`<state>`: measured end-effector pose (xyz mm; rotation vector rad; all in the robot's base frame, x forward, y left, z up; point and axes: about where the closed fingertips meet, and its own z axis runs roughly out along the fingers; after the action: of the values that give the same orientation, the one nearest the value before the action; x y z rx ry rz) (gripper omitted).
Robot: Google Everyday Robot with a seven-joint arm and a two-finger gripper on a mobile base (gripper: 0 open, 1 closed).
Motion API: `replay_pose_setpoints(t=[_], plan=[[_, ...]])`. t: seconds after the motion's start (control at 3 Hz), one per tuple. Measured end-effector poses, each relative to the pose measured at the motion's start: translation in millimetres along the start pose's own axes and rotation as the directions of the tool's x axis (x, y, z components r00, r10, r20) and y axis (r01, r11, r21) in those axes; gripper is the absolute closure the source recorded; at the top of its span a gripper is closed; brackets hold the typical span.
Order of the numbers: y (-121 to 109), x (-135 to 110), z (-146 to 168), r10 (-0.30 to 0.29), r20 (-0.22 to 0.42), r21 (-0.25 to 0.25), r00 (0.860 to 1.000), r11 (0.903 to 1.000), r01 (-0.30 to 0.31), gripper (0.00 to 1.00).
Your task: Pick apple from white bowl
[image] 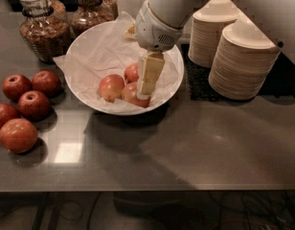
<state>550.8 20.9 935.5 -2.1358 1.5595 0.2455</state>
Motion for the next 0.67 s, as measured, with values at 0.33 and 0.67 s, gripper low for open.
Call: replay_pose_setpoints(t=[0.33,0.67], plan=[[-10,-2,14,-0.019,0.001,-0.020,1.000,0.9996,0.019,0.09],[-21,-5,24,-0.038,0.004,-0.029,0.999,0.9988,0.038,0.12]])
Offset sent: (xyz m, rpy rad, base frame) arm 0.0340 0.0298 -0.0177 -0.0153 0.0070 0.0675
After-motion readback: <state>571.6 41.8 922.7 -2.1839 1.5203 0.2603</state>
